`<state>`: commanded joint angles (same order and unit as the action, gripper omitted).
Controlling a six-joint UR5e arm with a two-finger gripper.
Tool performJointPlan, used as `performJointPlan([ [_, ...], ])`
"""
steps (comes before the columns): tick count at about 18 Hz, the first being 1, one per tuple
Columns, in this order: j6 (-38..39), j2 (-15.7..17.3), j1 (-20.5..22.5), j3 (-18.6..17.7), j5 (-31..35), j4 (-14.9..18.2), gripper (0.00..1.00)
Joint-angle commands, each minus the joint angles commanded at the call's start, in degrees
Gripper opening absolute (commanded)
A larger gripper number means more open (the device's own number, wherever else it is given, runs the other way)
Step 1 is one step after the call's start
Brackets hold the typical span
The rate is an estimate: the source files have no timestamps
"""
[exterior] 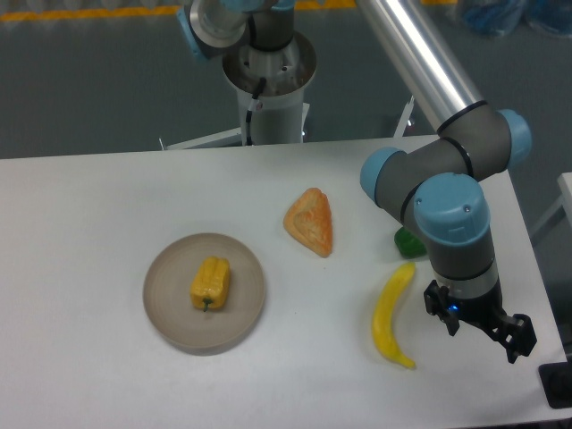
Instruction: Pick up the yellow pepper from the plate
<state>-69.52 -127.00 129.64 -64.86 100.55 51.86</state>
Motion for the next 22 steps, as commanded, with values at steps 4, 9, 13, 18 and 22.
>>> performJointPlan([
  [4, 0.7, 0.26, 0.0, -0.35, 0.0, -0.09, 1.0],
  [9, 1.93, 1.31, -0.26, -0.61, -0.52, 0.09, 1.0],
  [13, 5.33, 7.71, -1.49, -6.39, -0.7, 0.88, 1.0],
  [18, 15.7, 15.2, -2.81, -11.69, -4.03, 7.45, 1.0],
  [22, 27.23, 18.45, -4.04, -13.09, -11.06, 13.0, 1.0],
])
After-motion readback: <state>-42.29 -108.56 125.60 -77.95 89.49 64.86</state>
